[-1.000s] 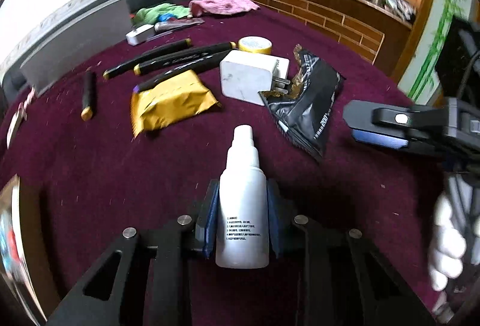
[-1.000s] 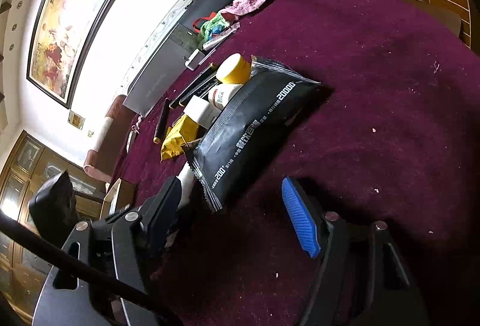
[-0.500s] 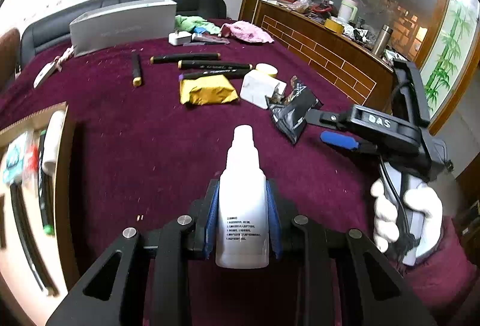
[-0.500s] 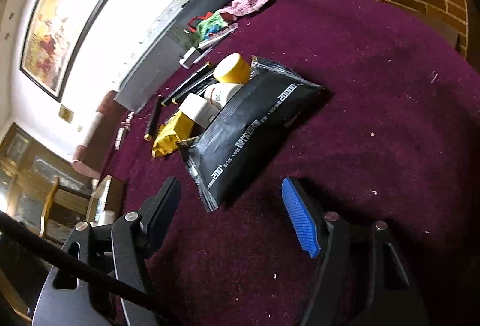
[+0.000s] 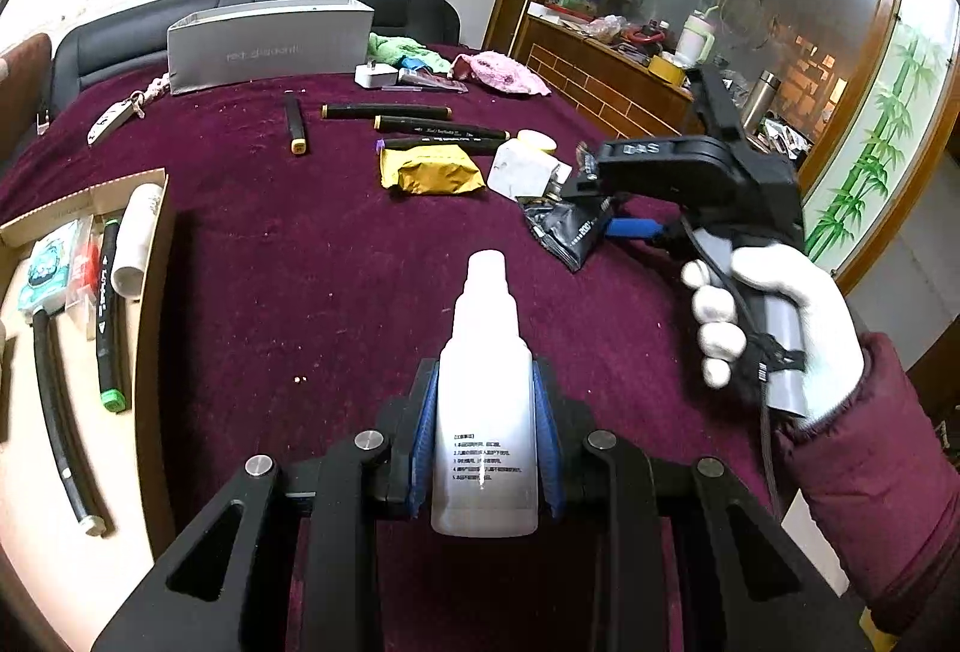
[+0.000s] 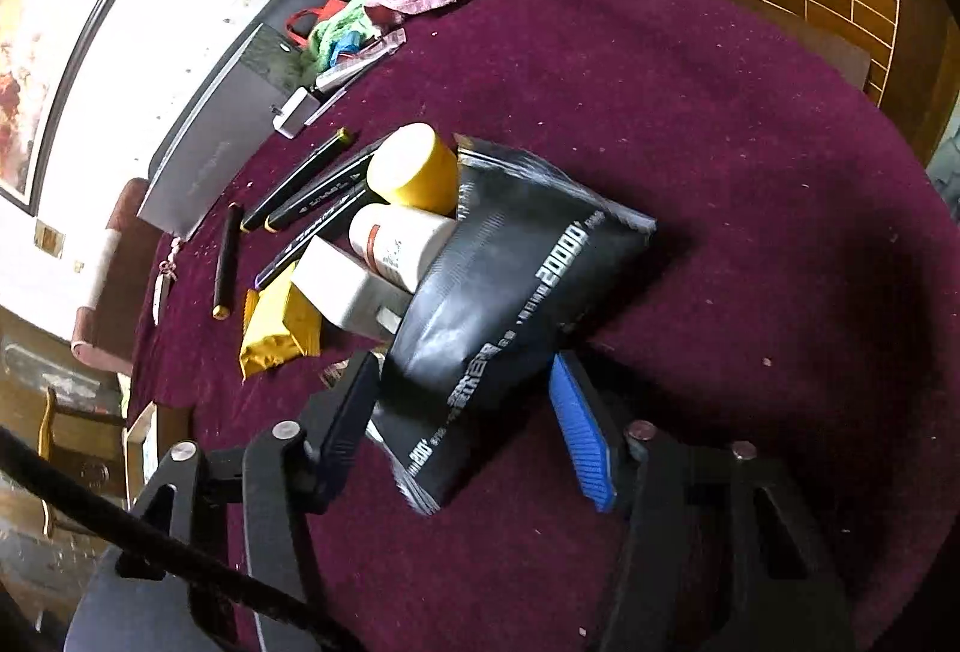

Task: Organize objects
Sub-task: 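Grasp the black snack bag with the right gripper while the left gripper holds the spray bottle, then carry the spray bottle and snack bag into the tray and release both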

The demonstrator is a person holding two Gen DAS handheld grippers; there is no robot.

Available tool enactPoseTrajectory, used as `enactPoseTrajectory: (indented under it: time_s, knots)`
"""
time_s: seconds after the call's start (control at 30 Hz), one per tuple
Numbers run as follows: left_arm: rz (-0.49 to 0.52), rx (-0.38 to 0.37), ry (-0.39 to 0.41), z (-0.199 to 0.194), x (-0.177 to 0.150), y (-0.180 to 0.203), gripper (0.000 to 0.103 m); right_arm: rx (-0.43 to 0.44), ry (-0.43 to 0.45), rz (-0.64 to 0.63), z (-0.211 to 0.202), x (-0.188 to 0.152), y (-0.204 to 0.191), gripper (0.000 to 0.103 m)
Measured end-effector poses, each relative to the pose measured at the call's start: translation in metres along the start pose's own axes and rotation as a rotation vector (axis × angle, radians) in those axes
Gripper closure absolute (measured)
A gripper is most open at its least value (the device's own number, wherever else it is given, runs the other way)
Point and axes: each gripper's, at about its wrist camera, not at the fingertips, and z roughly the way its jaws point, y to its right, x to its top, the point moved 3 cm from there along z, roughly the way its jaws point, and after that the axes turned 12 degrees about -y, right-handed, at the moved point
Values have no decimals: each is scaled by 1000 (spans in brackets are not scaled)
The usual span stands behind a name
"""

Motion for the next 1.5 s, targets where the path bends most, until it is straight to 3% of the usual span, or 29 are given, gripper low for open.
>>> enactPoseTrajectory:
  time_s: [0.1, 0.17, 0.27, 0.53, 0.7, 0.83, 1.07, 1.27, 1.5]
  knots:
    - [3, -5, 3, -2, -3, 2, 78, -54, 16, -17, 5, 1, -10, 51]
    - [7, -4, 7, -4, -5, 3, 78, -71, 26, -27, 7, 1, -12, 66]
    - [11, 3, 17, -9, -8, 4, 78, -33, 32, -24, 5, -4, -7, 74]
    - [-11, -3, 46, -19, -17, 1, 78, 39, 63, -117, -31, -41, -9, 75]
    - [-18, 16, 91, -40, -26, -5, 78, 121, 30, -214, -44, -64, -44, 75]
    - [-85, 65, 141, -67, -38, -35, 78, 159, -6, -322, -41, -87, -88, 75]
    - [-292, 205, 172, -101, -59, -120, 78, 234, -121, -490, -10, -131, -175, 75]
    - [-393, 292, 122, -96, -67, -175, 78, 258, -224, -608, 25, -169, -237, 75]
    - [-433, 308, 69, -79, -68, -209, 78, 184, -322, -712, 77, -197, -282, 75]
